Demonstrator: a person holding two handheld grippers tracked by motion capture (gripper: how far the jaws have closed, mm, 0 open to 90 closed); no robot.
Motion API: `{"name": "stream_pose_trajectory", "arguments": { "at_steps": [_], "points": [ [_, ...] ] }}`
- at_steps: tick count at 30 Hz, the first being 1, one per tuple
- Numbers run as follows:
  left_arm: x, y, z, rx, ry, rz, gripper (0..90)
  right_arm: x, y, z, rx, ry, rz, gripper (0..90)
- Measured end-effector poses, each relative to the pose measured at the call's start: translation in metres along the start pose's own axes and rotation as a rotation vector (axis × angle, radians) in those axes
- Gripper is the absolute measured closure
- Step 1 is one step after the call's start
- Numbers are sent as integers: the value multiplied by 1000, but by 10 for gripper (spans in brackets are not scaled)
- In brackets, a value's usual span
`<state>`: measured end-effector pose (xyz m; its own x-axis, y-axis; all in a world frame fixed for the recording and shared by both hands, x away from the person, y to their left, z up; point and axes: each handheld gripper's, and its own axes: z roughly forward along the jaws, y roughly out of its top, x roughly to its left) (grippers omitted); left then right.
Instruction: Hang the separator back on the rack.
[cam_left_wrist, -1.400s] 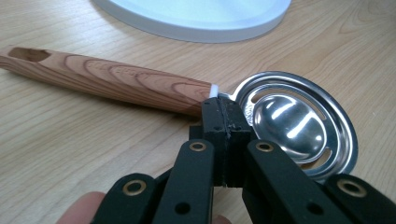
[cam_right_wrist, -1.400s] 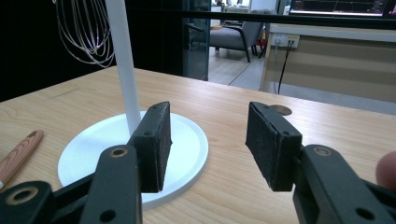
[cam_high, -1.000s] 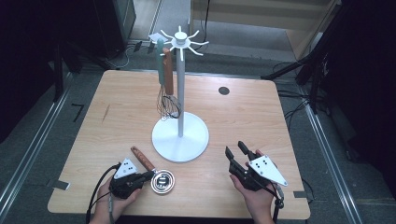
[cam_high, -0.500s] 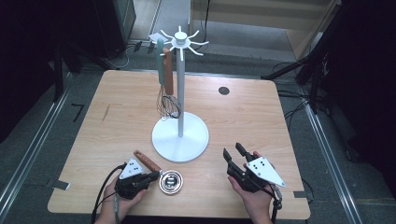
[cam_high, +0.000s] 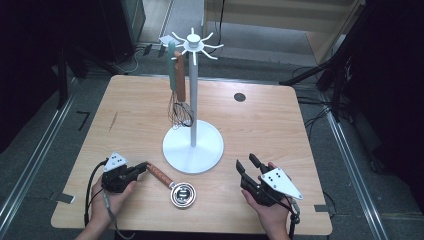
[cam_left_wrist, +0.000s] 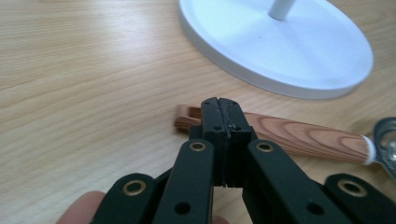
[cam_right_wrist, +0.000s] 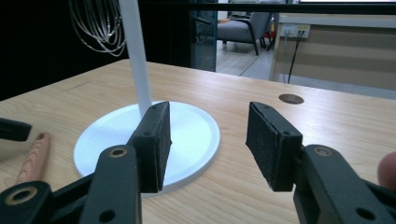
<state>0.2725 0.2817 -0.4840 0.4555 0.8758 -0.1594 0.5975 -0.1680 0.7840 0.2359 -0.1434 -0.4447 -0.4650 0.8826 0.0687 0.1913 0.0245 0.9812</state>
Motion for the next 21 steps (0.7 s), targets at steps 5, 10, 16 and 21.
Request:
{"name": "stream_pose_trajectory", "arguments": {
  "at_steps": [5,10,16,21],
  "points": [
    [13,3,3,5,31,-30,900,4,-1,2,4,17,1,514],
    [25,6,10,36,52,-78,900,9,-2,4,9,33,-14,515],
    [23,8,14,50,49,-75,900,13,-3,4,13,48,-21,515],
    [22,13,22,70,44,-72,900,18,-4,6,22,63,-25,516]
  ]
}}
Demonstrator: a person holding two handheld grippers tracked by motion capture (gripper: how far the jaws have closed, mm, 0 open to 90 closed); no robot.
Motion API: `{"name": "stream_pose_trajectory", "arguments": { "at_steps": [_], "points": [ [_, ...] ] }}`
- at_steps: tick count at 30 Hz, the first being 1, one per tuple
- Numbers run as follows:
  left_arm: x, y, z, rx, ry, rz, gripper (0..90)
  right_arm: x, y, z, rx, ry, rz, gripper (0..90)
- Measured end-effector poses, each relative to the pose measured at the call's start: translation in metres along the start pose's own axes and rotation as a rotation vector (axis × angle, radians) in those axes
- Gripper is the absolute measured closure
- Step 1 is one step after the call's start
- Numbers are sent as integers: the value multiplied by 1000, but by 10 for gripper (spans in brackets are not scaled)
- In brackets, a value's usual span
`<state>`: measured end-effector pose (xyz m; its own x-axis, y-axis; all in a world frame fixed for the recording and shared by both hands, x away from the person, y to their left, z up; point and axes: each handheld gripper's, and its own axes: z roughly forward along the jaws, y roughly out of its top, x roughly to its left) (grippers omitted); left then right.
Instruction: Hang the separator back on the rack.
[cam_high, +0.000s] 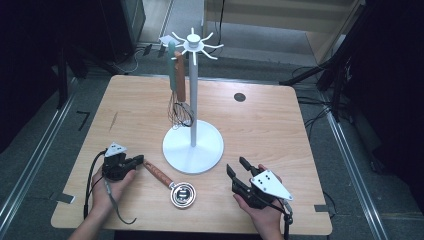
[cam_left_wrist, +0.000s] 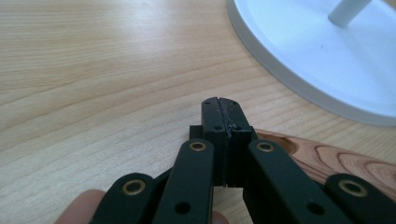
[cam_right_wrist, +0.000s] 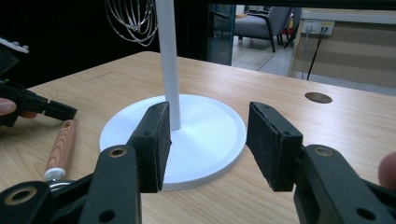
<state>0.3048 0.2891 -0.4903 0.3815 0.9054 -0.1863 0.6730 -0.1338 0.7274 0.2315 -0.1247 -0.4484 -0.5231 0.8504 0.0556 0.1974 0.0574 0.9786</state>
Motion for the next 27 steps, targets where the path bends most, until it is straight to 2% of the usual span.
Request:
{"name": "stream_pose_trajectory", "arguments": {
  "at_steps": [5,6,10,14,17,22,27],
  "points": [
    [-2,-1,0,3,-4,4,900,4,-1,1,6,18,7,516],
    [-4,-2,0,3,-20,-2,900,5,-1,1,7,26,8,516],
    [-8,-3,0,9,-31,0,900,10,-1,1,8,45,8,515],
    [-21,-6,0,17,-54,23,900,16,-1,3,19,64,8,514],
    [-28,-8,0,22,-68,16,900,19,-3,4,32,81,13,515],
    [-40,-11,1,30,-79,37,900,26,-5,5,48,107,17,520],
    [-47,-13,1,31,-83,37,900,39,-10,6,80,160,8,573]
  ]
}}
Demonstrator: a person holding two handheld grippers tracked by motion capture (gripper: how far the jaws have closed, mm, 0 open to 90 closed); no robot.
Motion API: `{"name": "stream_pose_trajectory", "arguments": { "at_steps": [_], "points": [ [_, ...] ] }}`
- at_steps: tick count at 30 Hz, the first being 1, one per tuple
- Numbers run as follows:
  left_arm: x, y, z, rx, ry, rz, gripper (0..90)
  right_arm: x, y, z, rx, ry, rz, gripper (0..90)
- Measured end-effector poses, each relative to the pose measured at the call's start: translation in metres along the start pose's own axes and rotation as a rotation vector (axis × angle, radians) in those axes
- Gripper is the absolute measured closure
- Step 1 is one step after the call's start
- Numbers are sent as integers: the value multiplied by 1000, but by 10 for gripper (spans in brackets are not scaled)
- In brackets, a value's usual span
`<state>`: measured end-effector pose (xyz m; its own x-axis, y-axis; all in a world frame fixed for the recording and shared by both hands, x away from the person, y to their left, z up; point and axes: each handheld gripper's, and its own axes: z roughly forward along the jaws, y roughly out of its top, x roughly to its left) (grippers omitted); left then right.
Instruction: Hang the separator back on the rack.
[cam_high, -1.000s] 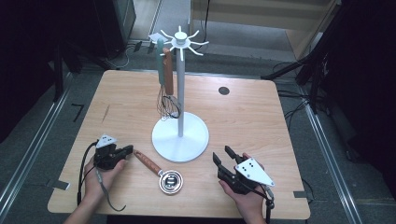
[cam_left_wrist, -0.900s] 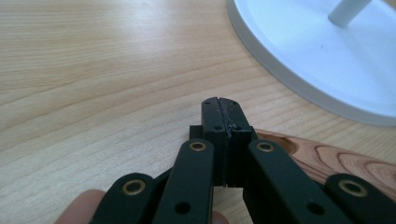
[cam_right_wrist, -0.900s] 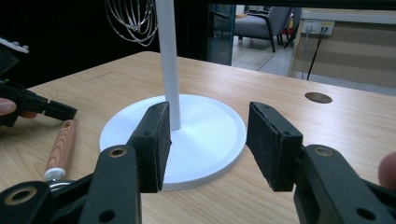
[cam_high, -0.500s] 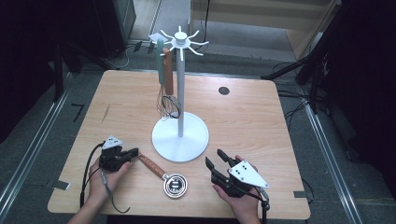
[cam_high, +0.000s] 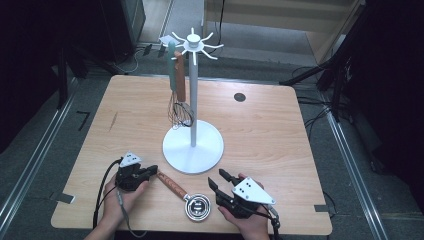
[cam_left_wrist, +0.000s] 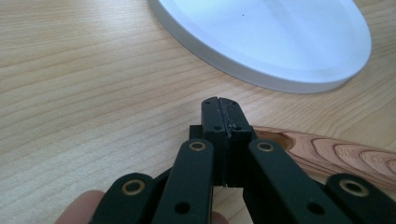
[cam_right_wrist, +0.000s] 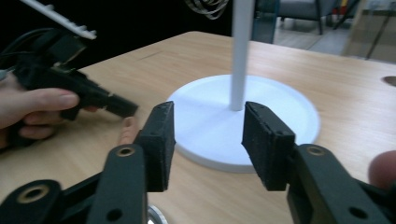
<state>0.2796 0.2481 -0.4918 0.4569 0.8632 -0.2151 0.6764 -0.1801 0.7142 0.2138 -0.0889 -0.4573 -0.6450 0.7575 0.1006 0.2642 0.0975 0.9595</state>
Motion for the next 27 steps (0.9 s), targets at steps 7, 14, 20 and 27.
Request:
{"name": "stream_pose_trajectory", "arguments": {
  "at_steps": [7,14,20,27],
  "points": [
    [-8,-1,2,6,-12,20,900,18,-12,6,65,109,-17,755],
    [-9,-1,2,6,-15,21,900,30,-21,15,186,194,-3,900],
    [-9,-1,2,5,-14,18,900,32,-32,25,328,233,-27,900],
    [-15,-1,5,3,-15,29,900,25,-40,35,404,192,-10,900]
  ]
}}
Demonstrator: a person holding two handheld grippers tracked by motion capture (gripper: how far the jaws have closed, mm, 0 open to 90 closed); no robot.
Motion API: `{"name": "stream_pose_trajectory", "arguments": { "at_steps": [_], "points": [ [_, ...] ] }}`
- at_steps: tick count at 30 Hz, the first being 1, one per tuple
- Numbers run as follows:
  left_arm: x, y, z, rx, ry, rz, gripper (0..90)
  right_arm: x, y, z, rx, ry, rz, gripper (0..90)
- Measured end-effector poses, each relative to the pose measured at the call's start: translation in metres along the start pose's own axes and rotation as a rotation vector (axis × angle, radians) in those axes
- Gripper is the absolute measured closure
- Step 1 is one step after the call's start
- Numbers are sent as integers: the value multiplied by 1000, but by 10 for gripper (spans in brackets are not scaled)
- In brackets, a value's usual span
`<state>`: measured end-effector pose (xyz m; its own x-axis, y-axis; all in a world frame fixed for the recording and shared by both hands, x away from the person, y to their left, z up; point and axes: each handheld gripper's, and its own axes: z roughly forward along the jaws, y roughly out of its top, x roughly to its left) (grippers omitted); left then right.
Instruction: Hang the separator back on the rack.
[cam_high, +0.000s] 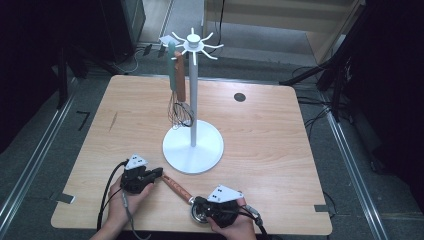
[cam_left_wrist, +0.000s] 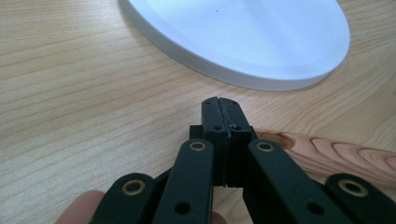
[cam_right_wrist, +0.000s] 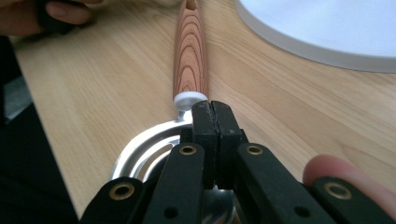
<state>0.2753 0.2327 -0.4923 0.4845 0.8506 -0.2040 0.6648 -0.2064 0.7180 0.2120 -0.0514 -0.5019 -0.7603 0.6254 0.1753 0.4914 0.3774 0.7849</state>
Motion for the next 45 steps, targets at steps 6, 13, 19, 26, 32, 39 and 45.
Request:
{"name": "stream_pose_trajectory", "arguments": {
  "at_steps": [6,13,19,26,32,39,45],
  "points": [
    [4,1,-2,-12,-8,-14,900,-5,-2,-3,16,-41,-7,900],
    [9,0,-6,-15,-7,-19,900,-13,-2,-11,13,-66,7,900],
    [8,-4,-8,5,-23,-16,900,4,12,-16,-66,33,-17,900],
    [0,-6,-7,17,-37,3,900,10,22,-5,-49,28,-8,859],
    [-5,-6,-5,14,-43,7,900,11,22,10,33,-19,-29,645],
    [-12,-6,-1,20,-58,24,900,11,24,19,92,-57,-44,657],
    [-15,-6,0,24,-77,33,900,16,23,22,114,-90,-80,670]
  ]
}}
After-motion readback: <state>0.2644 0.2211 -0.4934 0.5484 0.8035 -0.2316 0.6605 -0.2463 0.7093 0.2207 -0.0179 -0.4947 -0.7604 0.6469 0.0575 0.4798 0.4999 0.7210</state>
